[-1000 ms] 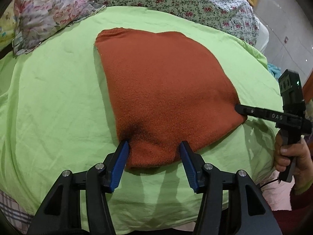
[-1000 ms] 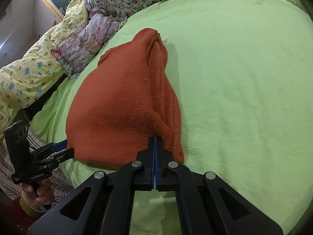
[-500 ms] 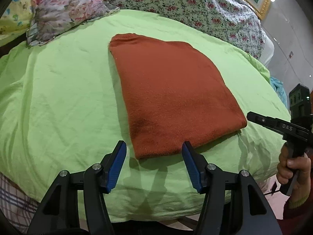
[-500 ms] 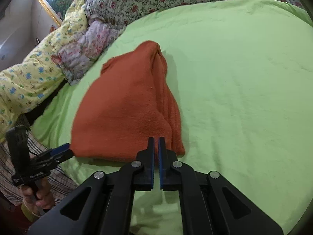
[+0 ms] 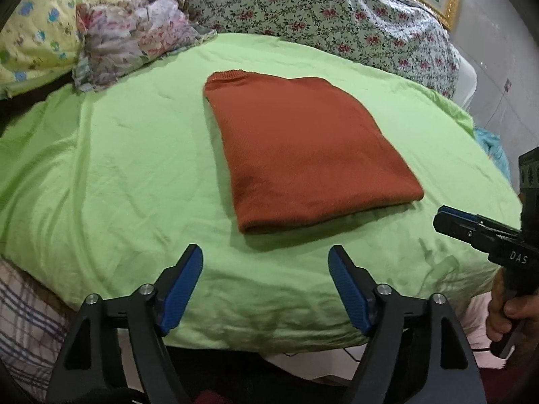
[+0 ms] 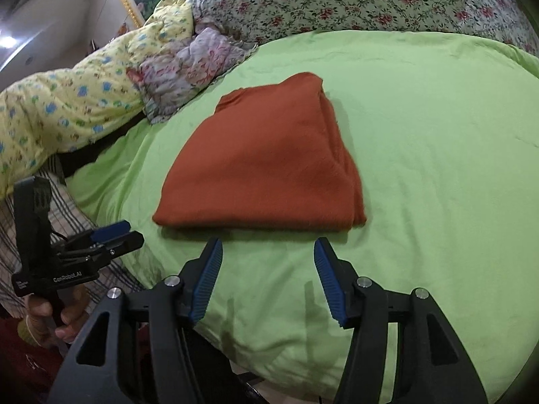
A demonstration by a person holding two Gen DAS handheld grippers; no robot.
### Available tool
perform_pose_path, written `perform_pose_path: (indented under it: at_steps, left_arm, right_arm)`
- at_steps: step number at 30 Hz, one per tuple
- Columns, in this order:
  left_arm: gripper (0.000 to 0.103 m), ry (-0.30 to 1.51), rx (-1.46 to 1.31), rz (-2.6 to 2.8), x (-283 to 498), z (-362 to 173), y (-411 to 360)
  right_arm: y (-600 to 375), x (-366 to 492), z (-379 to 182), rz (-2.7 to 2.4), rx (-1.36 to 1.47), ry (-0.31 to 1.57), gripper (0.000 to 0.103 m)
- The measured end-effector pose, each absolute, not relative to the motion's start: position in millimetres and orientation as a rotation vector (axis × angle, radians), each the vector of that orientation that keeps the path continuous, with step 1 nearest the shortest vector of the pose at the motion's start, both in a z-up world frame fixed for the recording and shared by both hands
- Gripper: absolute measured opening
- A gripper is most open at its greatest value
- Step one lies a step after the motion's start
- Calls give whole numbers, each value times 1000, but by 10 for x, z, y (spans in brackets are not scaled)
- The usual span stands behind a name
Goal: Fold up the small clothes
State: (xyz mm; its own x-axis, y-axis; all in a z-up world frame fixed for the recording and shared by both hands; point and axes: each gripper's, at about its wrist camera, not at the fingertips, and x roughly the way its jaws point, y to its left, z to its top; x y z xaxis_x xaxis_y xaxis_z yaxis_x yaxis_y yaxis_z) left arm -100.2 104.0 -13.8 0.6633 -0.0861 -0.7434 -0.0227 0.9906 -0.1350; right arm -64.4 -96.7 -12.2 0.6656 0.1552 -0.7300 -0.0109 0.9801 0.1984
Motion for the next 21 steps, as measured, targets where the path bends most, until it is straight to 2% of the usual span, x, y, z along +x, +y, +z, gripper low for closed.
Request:
perform_pose_path:
  at_steps: [3, 9, 21]
  left_arm:
    - [81, 838, -124, -21, -1071, -158, 1077]
    - [82, 839, -144, -3, -1078, -171, 1227]
    - [87, 778, -156, 56, -988, 55, 1379]
  right_arm:
    - [-879, -712, -178, 89, 158, 849, 63]
    - [-710, -774, -234, 101, 123, 849, 80]
    - [-462, -621, -73, 104, 8, 809, 86]
